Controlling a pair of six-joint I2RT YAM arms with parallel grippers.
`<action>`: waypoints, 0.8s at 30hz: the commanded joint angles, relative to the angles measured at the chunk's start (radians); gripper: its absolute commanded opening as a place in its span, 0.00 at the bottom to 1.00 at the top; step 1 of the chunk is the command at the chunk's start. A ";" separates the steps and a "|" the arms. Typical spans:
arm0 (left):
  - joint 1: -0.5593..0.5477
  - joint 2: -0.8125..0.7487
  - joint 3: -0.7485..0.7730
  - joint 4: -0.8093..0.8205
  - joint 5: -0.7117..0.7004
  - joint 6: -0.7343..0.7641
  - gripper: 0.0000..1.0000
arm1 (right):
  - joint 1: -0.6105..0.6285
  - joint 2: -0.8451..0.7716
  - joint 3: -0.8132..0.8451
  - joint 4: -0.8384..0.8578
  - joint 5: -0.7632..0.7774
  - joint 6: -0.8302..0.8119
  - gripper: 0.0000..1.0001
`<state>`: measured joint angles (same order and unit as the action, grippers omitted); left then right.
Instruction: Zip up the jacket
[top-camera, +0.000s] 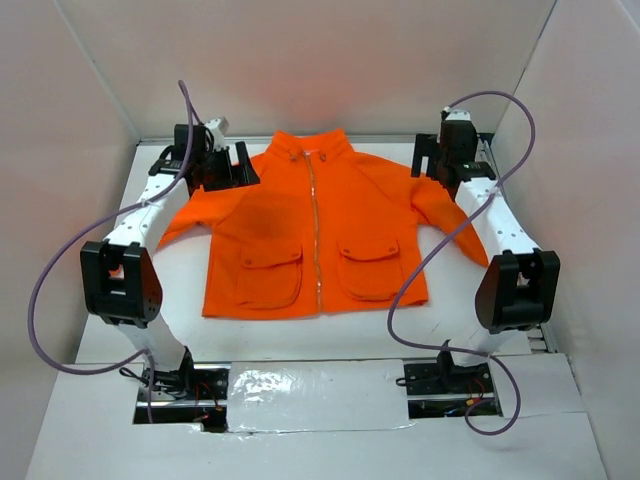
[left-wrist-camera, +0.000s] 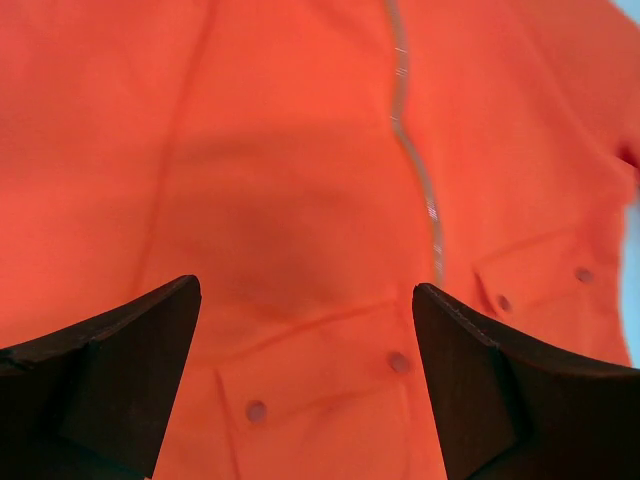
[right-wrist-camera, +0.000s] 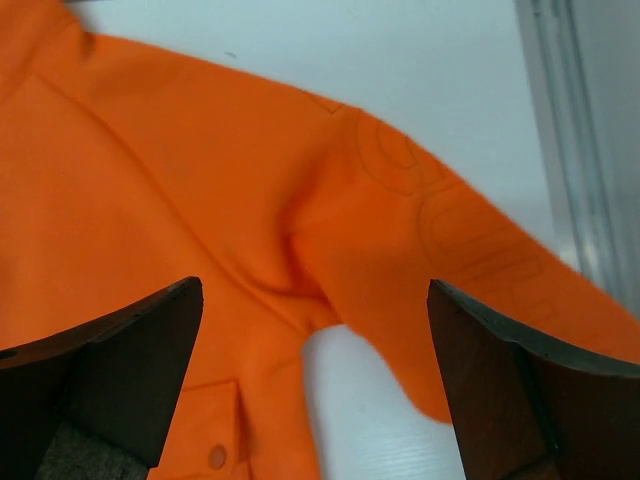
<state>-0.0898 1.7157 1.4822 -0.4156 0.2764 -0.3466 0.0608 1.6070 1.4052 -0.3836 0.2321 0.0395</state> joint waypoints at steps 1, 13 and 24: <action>-0.019 -0.083 0.003 0.038 0.099 -0.055 0.99 | -0.003 -0.009 0.055 0.008 -0.150 0.059 1.00; -0.133 -0.408 -0.255 -0.055 0.018 -0.153 0.99 | -0.001 -0.365 -0.283 0.097 -0.145 0.325 1.00; -0.166 -0.714 -0.427 -0.104 -0.005 -0.232 0.99 | 0.008 -0.752 -0.399 0.011 -0.106 0.407 1.00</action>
<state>-0.2485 1.0065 1.0813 -0.5121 0.2790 -0.5415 0.0612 0.8772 1.0317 -0.3534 0.0967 0.4202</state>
